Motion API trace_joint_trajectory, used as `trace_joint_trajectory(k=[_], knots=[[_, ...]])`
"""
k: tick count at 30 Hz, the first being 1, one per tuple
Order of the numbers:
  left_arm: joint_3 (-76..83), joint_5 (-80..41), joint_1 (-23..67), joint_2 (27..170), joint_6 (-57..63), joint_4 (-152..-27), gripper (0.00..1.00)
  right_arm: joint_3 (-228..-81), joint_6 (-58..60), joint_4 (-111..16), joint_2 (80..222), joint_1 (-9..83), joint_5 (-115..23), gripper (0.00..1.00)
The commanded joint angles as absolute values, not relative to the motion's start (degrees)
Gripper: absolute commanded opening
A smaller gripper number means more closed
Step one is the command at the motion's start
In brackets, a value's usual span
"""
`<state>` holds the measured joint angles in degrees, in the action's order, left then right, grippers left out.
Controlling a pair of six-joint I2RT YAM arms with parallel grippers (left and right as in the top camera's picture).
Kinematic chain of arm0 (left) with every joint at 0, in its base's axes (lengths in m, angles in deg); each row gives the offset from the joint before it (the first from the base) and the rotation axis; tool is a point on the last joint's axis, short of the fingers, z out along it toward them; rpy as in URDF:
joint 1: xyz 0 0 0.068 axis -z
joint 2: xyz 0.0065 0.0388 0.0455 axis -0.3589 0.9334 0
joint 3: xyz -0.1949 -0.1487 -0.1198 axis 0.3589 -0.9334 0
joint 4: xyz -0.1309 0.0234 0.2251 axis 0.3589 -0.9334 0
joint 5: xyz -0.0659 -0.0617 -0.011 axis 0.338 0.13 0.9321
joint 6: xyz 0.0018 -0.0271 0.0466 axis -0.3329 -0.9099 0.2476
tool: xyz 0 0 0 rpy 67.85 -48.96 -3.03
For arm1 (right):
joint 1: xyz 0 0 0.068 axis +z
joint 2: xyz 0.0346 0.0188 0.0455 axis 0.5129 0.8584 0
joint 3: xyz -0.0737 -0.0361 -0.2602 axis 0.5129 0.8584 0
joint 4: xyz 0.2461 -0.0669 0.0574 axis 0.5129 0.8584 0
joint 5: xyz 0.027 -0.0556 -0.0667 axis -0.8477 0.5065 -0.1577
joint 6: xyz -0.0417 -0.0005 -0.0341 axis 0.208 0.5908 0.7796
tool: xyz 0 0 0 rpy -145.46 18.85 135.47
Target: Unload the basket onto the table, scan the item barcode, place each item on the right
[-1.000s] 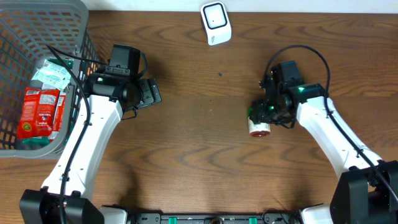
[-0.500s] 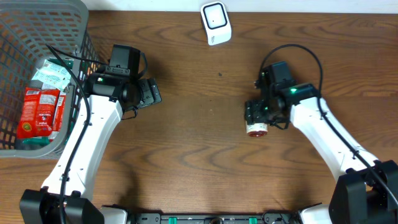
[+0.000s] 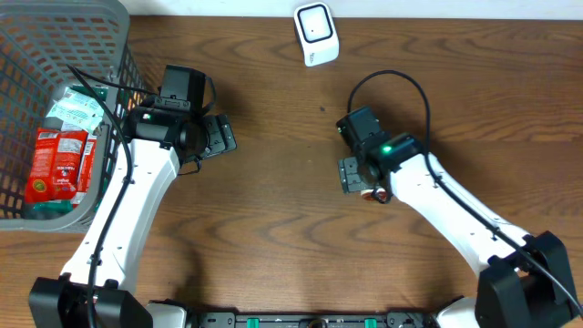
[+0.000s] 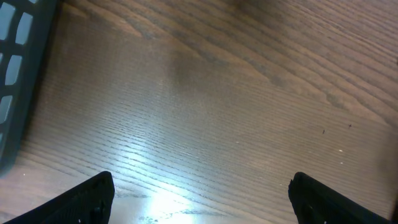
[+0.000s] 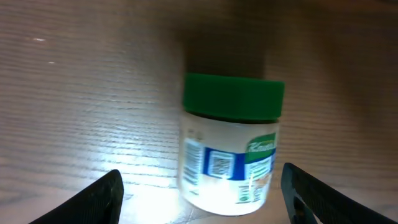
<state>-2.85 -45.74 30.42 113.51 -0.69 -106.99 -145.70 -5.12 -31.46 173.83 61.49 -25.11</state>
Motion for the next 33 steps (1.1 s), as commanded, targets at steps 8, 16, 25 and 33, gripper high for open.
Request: trace_joint_trajectory(k=[8, 16, 25, 33], knots=[[-2.8, -46.1, 30.2, 113.5, -0.1, -107.3, 0.90, -146.7, -7.9, -31.1, 183.8, 62.3, -21.4, 0.71], [-2.8, -46.1, 30.2, 113.5, -0.1, -107.3, 0.90, -146.7, -7.9, -29.4, 184.6, 59.3, -23.0, 0.73], [-2.8, -46.1, 30.2, 113.5, -0.1, -107.3, 0.90, -146.7, -4.0, -31.0, 184.6, 53.5, -32.2, 0.72], [-2.8, -46.1, 30.2, 113.5, -0.1, -107.3, 0.90, -146.4, -0.4, -32.3, 184.6, 49.7, -37.8, 0.70]])
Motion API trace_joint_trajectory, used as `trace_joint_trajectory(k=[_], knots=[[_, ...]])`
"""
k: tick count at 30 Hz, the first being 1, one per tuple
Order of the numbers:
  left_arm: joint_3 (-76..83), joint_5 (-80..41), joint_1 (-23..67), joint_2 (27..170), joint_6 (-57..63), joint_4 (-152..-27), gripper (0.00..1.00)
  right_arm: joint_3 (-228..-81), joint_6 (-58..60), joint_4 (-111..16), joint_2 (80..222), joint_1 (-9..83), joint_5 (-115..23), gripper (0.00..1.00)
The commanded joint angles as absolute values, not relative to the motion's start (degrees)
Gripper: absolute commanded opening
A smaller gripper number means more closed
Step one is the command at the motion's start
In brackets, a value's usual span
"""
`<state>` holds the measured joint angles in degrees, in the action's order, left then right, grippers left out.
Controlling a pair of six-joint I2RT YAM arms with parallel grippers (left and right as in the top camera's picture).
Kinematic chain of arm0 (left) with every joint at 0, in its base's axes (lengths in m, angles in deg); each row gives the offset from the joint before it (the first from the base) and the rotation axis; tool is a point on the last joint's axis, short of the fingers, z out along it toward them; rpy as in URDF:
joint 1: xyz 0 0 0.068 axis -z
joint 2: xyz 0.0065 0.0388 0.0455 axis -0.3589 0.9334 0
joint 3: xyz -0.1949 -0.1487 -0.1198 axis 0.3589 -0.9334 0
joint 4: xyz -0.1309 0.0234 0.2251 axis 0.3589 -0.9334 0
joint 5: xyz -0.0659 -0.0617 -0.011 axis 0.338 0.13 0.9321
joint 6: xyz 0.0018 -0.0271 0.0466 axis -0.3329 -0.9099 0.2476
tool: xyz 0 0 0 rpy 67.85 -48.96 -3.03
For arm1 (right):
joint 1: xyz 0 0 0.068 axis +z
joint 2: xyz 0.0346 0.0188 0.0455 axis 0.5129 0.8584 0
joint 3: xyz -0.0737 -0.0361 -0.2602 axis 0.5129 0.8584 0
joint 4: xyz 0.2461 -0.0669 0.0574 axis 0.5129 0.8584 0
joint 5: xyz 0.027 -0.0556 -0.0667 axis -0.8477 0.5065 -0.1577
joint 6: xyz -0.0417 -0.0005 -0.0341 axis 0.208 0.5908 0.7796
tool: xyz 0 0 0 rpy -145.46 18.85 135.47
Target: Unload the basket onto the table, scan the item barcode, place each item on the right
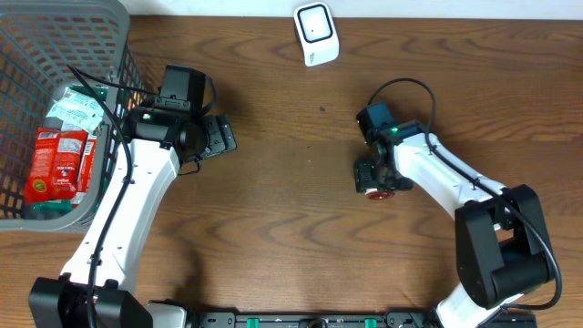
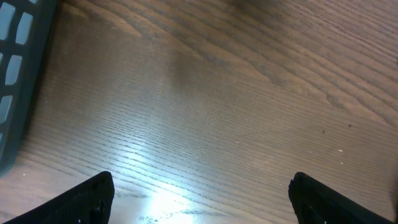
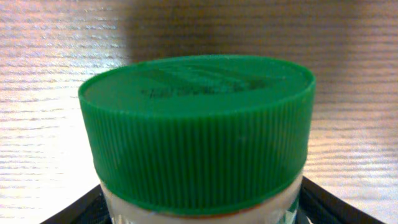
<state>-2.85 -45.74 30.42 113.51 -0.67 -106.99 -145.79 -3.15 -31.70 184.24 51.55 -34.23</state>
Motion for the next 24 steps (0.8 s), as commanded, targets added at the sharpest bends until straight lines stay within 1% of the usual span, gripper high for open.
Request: trace_joint_trajectory(k=[1, 4, 7, 10, 13, 17, 20, 24], knots=[[-2.8, -46.1, 30.2, 113.5, -0.1, -107.3, 0.90, -146.1, -0.1, -32.7, 184.6, 49.1, -37.8, 0.69], [-2.8, -46.1, 30.2, 113.5, -0.1, -107.3, 0.90, -145.6, 1.8, -33.2, 184.6, 47.7, -39.2, 0.65], [-2.8, -46.1, 30.2, 113.5, -0.1, -107.3, 0.90, -145.6, 4.0, -33.3, 184.5, 46.2, -42.6, 0.53], [-2.8, -46.1, 30.2, 113.5, -0.1, -107.3, 0.90, -145.6, 6.1, -33.6, 184.4, 44.0, -48.5, 0.47], [-2.8, -46.1, 30.2, 113.5, -0.1, -107.3, 0.90, -145.6, 7.6, -33.6, 184.3, 41.5, -54.4, 0.47], [-2.8, -46.1, 30.2, 113.5, -0.1, -107.3, 0.90, -145.6, 11.0, -33.8, 184.3, 39.0, -58.5, 0.47], [-2.8, -46.1, 30.2, 113.5, -0.1, -107.3, 0.90, -145.6, 14.7, -34.0, 183.0, 36.8, -68.5, 0.45], [-2.8, -46.1, 30.2, 113.5, -0.1, -107.3, 0.90, -145.6, 15.3, -33.8, 179.6, 32.7, -77.0, 0.46]])
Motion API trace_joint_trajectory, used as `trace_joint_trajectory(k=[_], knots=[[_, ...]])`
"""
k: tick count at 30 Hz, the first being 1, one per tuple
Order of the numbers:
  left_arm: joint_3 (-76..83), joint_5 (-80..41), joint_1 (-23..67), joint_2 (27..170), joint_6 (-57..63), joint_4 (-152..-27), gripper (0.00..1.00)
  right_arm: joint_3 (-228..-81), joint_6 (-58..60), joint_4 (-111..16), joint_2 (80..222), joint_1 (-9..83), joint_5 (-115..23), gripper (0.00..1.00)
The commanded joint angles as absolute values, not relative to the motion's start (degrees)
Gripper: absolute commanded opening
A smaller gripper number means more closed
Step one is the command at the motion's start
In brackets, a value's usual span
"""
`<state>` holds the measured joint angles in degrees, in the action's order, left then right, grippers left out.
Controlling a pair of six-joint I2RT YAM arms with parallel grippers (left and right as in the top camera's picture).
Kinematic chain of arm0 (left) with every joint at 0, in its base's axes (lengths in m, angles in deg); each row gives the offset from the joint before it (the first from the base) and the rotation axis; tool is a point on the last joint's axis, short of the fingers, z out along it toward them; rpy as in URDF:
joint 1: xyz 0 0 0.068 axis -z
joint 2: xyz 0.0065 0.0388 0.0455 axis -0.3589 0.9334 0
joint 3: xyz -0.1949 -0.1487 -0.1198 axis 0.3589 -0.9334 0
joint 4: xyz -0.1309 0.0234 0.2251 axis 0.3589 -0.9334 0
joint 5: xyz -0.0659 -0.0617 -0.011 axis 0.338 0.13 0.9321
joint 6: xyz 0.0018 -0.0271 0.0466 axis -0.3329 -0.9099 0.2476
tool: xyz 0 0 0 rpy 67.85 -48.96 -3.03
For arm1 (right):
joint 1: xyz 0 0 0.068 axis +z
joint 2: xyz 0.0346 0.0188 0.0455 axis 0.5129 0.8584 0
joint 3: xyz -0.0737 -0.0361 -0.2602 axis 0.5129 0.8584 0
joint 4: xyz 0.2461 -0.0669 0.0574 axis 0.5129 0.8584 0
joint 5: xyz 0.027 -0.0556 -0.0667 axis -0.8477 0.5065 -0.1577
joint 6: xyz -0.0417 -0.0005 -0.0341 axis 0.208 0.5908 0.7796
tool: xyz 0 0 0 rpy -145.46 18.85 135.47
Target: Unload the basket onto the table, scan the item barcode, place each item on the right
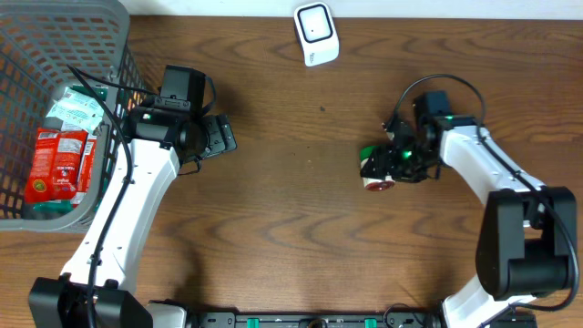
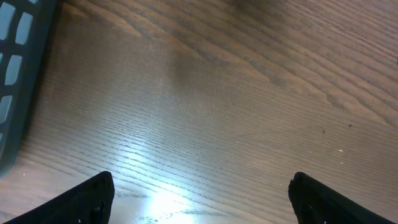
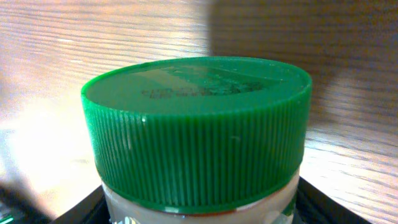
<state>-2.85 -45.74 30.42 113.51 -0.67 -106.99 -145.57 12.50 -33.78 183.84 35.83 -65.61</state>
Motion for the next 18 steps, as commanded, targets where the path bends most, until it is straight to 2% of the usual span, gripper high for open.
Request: trace_joint_trajectory(k=[1, 7, 10, 12, 18], knots=[[-2.8, -46.1, 30.2, 113.5, -0.1, -107.3, 0.90, -145.6, 15.3, -33.6, 179.0, 32.2, -77.4, 0.46], [-2.8, -46.1, 30.2, 113.5, -0.1, -107.3, 0.90, -145.6, 15.9, -31.8, 177.2, 31.8, -72.8, 0.49], [-2.8, -46.1, 30.2, 113.5, -0.1, -107.3, 0.90, -145.8, 16.8, -33.1, 177.0, 31.0, -81.9, 0.49], [-2.8, -46.1, 30.2, 113.5, -0.1, -107.3, 0.91, -145.9, 15.2, -33.6, 176.7, 29.6, -84.9, 0.48], [-2.8, -46.1, 30.2, 113.5, -0.1, -107.3, 0.91, -145.9, 14.2, -35.6, 176.5, 28.1, -94.5, 0.50]])
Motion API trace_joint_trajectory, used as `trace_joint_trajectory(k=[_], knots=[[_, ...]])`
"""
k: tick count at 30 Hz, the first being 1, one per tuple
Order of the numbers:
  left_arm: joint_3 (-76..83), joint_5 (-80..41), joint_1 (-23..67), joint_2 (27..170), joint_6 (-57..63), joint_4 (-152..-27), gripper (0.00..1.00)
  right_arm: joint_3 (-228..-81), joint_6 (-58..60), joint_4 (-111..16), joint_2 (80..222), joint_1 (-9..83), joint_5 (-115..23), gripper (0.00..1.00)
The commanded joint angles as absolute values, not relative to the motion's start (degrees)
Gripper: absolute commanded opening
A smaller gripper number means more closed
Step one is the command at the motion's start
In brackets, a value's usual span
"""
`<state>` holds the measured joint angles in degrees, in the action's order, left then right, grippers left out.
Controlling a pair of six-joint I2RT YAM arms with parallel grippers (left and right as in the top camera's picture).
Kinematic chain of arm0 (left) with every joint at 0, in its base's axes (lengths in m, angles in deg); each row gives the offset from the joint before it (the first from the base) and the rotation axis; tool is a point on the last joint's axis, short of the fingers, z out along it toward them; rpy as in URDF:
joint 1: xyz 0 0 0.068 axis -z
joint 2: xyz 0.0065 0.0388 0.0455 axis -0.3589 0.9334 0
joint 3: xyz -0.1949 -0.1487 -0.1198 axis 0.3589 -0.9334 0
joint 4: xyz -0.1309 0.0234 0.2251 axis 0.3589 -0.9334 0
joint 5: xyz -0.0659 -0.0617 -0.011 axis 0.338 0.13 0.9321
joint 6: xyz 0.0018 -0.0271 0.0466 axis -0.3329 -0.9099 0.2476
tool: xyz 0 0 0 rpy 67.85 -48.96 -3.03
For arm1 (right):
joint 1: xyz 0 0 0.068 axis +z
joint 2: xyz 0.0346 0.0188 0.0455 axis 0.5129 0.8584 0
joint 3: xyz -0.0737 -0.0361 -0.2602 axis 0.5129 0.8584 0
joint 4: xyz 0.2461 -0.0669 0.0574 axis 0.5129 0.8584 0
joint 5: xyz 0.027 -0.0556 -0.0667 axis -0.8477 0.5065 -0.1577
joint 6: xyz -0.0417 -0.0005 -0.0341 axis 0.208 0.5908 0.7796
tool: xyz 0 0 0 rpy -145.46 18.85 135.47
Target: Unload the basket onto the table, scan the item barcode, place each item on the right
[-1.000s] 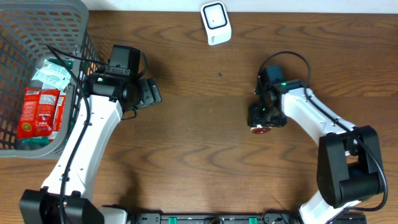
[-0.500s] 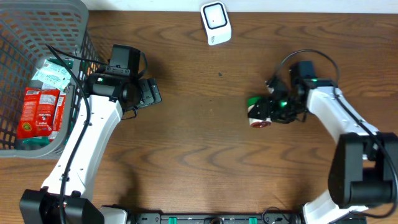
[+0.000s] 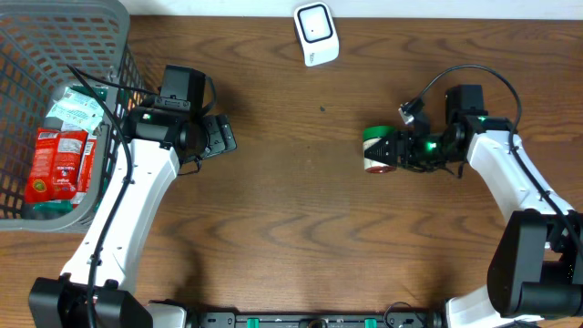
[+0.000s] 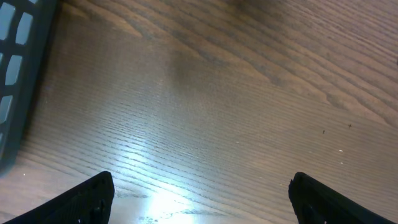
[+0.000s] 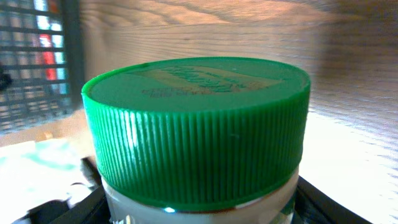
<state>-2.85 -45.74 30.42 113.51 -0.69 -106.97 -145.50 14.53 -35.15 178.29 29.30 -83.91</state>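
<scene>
A white jar with a green lid [image 3: 374,150] is held sideways in my right gripper [image 3: 393,152], which is shut on it at centre right of the table, lid pointing left. In the right wrist view the green lid [image 5: 196,127] fills the frame between the black fingers. The white scanner [image 3: 315,34] sits at the table's far edge, up and left of the jar. My left gripper [image 3: 217,137] stands open over bare wood beside the basket; its fingertips [image 4: 87,198] show with nothing between them.
A grey wire basket [image 3: 36,36] at the far left holds a red packet [image 3: 56,166] and other packaged items. The brown wooden table [image 3: 291,246] spreads between the arms. The left arm's body lies along the basket's right side.
My right gripper has moved right and up the table with the jar and turned, so the jar now lies sideways with its lid facing left. The left arm has not moved.
First my right gripper was open above the jar standing on the table. Then it was down around the jar, shut on it. After that the jar was held tilted further right, and now it is sideways at centre right. The left gripper stayed open throughout.
</scene>
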Motion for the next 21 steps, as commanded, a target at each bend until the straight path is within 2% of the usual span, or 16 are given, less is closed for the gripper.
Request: trace_joint_trajectory(k=[1, 9, 21], knots=[[-2.8, -46.1, 30.2, 113.5, -0.1, -107.3, 0.90, -145.9, 14.2, -35.8, 176.5, 28.2, -96.2, 0.51], [-2.8, -46.1, 30.2, 113.5, -0.1, -107.3, 0.90, -146.0, 13.2, -37.5, 176.4, 26.4, -111.4, 0.49], [-2.8, -46.1, 30.2, 113.5, -0.1, -107.3, 0.90, -146.0, 9.3, -36.6, 176.4, 26.5, -101.7, 0.48]])
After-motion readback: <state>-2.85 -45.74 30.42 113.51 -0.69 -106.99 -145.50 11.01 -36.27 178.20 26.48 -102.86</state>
